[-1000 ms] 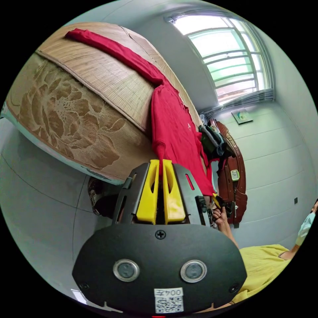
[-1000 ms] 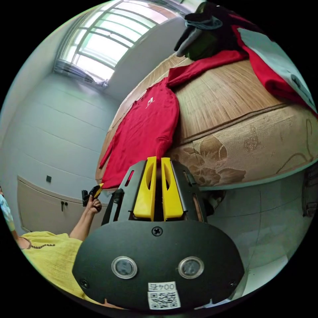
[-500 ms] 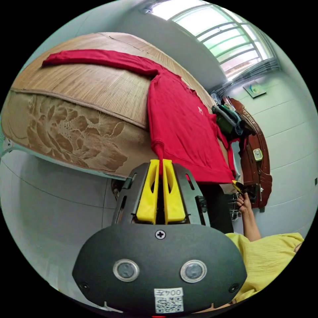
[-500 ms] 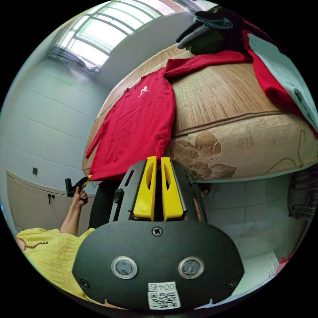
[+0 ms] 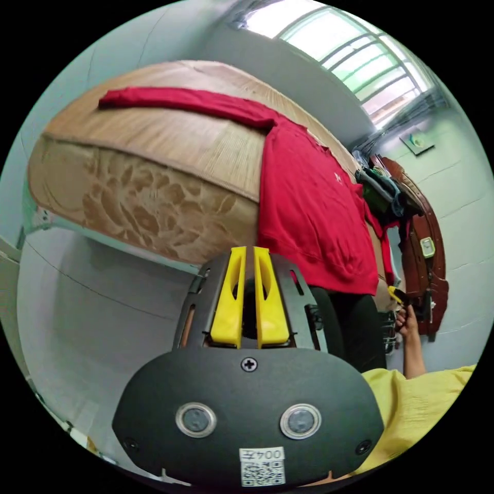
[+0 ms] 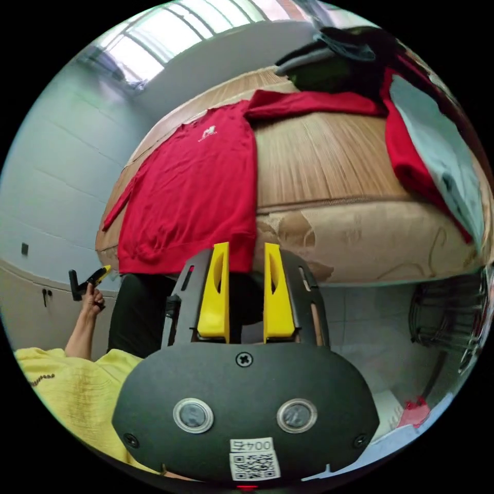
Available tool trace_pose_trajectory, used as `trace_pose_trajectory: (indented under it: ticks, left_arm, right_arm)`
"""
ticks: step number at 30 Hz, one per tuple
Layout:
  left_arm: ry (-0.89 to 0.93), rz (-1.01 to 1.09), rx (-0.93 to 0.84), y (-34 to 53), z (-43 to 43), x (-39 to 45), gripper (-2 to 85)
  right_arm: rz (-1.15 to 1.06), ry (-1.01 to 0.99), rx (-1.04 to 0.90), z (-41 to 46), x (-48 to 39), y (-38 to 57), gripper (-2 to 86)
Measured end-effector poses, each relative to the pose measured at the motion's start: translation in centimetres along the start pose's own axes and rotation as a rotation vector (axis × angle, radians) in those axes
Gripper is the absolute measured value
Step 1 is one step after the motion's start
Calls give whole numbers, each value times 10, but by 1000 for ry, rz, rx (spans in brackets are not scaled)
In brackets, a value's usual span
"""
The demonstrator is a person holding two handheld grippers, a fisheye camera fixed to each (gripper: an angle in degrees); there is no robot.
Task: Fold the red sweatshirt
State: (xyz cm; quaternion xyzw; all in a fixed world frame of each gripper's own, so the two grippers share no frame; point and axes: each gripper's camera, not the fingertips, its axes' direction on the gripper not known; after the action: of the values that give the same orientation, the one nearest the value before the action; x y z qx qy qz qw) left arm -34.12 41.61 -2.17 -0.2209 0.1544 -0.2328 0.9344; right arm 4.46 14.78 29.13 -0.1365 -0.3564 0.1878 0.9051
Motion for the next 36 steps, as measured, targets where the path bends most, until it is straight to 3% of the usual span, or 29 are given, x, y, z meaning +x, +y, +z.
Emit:
trace_pose_trajectory:
  ticks: [5, 11, 16, 36]
  left_arm:
    - [24, 174, 0, -41, 24, 79, 31]
    - [5, 309, -52, -79, 75, 157, 31]
    - [-33, 386, -103, -100, 112, 202, 26]
    - [-28, 453, -140, -150, 192, 274, 5]
  right_arm:
    - [-257, 89, 45, 51, -84, -47, 140]
    - [-390, 175, 121, 106, -131, -99, 157]
    - [-412, 211, 9, 153, -142, -116, 144]
    - [-425, 214, 53, 179, -175, -92, 138]
